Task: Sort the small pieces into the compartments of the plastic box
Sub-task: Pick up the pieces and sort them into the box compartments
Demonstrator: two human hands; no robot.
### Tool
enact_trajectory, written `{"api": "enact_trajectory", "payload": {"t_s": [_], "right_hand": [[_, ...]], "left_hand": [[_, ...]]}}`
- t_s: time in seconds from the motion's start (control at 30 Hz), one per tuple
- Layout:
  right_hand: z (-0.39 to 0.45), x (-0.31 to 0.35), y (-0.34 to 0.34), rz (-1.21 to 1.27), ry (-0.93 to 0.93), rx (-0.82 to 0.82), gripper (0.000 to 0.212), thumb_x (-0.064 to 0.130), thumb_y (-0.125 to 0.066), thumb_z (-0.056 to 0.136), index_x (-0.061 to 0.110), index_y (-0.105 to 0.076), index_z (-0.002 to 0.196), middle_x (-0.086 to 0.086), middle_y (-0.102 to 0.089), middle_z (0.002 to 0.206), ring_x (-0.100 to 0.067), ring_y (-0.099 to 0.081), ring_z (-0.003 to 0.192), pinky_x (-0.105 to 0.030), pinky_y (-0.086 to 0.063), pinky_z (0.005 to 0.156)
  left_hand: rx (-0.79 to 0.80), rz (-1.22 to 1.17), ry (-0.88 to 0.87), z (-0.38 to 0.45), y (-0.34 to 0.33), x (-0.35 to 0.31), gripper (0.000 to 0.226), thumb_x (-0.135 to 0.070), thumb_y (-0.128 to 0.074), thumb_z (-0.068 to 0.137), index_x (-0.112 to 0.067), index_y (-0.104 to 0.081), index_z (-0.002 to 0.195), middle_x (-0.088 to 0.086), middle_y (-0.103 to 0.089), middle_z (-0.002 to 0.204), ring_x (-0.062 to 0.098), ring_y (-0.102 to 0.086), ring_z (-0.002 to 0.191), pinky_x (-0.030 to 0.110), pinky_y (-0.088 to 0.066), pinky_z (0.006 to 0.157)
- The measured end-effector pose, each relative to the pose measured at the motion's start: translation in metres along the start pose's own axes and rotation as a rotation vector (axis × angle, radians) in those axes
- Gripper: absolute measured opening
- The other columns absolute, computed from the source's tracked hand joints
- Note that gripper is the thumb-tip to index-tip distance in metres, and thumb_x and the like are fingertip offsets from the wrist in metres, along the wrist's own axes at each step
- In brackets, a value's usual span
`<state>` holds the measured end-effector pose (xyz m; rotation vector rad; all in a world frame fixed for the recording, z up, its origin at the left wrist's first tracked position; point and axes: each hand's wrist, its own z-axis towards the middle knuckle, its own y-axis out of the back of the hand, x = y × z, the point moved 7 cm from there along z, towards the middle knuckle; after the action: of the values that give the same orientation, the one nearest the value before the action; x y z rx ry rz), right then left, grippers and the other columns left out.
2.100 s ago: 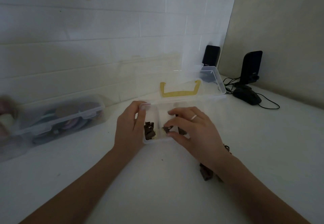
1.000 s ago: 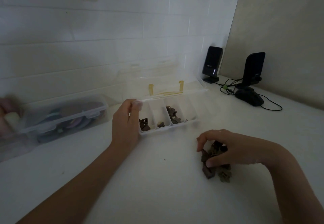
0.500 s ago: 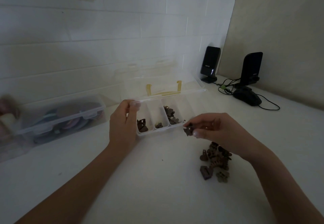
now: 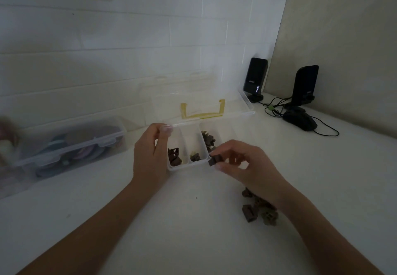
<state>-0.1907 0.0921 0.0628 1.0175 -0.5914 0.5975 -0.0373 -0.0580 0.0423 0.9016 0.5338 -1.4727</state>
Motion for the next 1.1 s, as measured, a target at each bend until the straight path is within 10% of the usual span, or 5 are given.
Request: {"api": "enact_trajectory", "payload": {"t_s": [0.23,0.43,0.57,0.73,1.1], "right_hand": [[0.027,0.044,-0.015,-0.196,0.242,-0.128,0.020,0.033,-0.065,0.081,0.037,-0.059,0.100,0.020,-0.059,0.083,-0.001,-0.048,0.079,-0.010,-0.037,0.071],[0.057,0.052,-0.046,-0.481,0.309,-0.084,0.011,0.026,-0.066,0.083,0.018,-0.064,0.090,0.004,-0.065,0.099,-0.021,-0.053,0.094,-0.040,-0.043,0.082],[0.040,0.043,-0.026,-0.481,0.345,-0.122,0.009,0.024,-0.063,0.086,0.019,-0.070,0.090,0.002,-0.065,0.102,-0.019,-0.057,0.093,-0.032,-0.045,0.080],[0.003,0.010,0.012,-0.248,0.148,0.072,0.009,0.035,-0.068,0.077,0.039,-0.070,0.085,0.029,-0.064,0.078,0.000,-0.055,0.079,-0.008,-0.039,0.069],[-0.057,-0.020,0.010,-0.369,0.042,0.299,0.045,0.068,-0.070,0.059,0.049,-0.065,0.099,0.031,-0.057,0.105,0.003,-0.044,0.110,-0.021,-0.040,0.090]], "left_hand": [[0.010,-0.046,0.038,-0.001,-0.003,-0.004,0.019,-0.030,-0.044,0.094,-0.025,-0.060,0.085,-0.011,-0.064,0.082,0.014,-0.062,0.080,0.044,-0.051,0.073],[0.030,-0.009,-0.025,-0.001,-0.002,-0.005,0.024,-0.026,-0.040,0.098,-0.017,-0.061,0.091,-0.005,-0.065,0.083,0.011,-0.061,0.079,0.036,-0.049,0.073],[0.018,-0.076,0.072,-0.001,-0.004,0.000,0.024,-0.035,-0.042,0.094,-0.023,-0.061,0.086,-0.005,-0.063,0.077,0.020,-0.062,0.073,0.047,-0.052,0.069],[0.011,-0.021,0.027,0.000,-0.003,-0.001,0.027,-0.039,-0.038,0.093,-0.027,-0.060,0.084,-0.011,-0.065,0.081,0.004,-0.058,0.074,0.027,-0.045,0.069],[0.026,0.006,0.030,0.000,-0.004,0.002,0.023,-0.024,-0.042,0.097,-0.017,-0.062,0.088,-0.013,-0.064,0.080,-0.004,-0.054,0.070,0.025,-0.042,0.068]]}}
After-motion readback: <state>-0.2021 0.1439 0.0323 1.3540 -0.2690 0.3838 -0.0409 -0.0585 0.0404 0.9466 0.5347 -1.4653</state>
